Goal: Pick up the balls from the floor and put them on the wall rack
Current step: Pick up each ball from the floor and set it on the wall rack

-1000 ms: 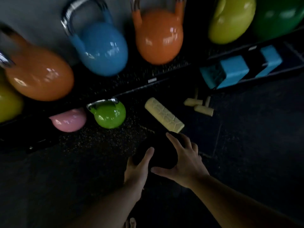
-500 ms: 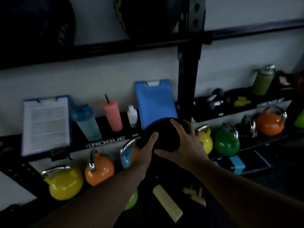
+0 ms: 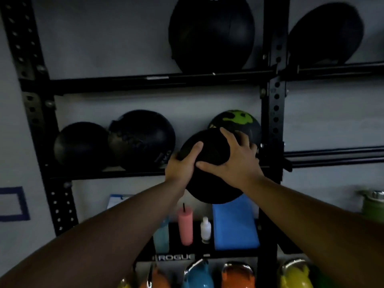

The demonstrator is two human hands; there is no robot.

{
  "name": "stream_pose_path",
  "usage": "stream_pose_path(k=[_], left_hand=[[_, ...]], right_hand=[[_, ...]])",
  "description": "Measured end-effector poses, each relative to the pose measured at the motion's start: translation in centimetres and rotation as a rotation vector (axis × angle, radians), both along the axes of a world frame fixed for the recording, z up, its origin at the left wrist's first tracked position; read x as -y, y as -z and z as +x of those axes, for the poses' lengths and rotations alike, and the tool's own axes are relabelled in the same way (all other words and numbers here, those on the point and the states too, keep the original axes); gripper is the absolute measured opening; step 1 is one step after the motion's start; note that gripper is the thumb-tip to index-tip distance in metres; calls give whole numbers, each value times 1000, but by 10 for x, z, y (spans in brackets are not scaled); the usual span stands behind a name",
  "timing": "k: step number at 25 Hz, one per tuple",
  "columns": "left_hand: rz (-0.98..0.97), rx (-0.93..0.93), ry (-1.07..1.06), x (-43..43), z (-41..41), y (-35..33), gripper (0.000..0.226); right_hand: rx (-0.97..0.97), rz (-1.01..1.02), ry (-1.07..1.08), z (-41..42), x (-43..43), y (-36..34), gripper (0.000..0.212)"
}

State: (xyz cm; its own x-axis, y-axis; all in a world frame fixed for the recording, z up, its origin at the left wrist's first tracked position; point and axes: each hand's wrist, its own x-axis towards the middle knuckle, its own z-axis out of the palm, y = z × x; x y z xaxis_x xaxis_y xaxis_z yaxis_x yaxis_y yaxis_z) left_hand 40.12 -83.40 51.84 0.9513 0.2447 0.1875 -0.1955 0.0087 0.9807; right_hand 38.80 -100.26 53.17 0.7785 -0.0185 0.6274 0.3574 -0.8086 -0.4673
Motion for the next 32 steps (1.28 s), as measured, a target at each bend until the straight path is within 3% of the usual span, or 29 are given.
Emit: stream_pose_path(k=[4, 10, 16, 19, 21, 24, 27, 29, 32], left_hand=[[27, 95, -40, -46, 18, -82, 131], [114, 389, -115, -133, 45, -230, 123], [183, 558, -145, -217, 104, -355, 102], [224, 545, -188, -252, 163, -365, 107], [320, 546, -234, -265, 211, -351, 115], [382, 604, -258, -278, 278, -337, 109], [376, 585, -229, -283, 318, -337, 104], [424, 573, -240, -284, 330, -337, 107], [502, 601, -271, -284, 330, -335, 104]], right_hand=[[92, -2, -38, 23, -49, -84, 122], [403, 57, -130, 63, -134, -225, 121], [547, 140, -205, 133, -219, -336, 127], [529, 68, -219, 195, -252, -349, 117], [541, 84, -237, 243, -269, -349, 94], [605, 101, -211, 298, -284, -363, 65], [596, -85, -142, 333, -288, -353, 83], [633, -73, -145, 346, -286, -343, 92], [661, -54, -160, 349, -280, -345, 87]])
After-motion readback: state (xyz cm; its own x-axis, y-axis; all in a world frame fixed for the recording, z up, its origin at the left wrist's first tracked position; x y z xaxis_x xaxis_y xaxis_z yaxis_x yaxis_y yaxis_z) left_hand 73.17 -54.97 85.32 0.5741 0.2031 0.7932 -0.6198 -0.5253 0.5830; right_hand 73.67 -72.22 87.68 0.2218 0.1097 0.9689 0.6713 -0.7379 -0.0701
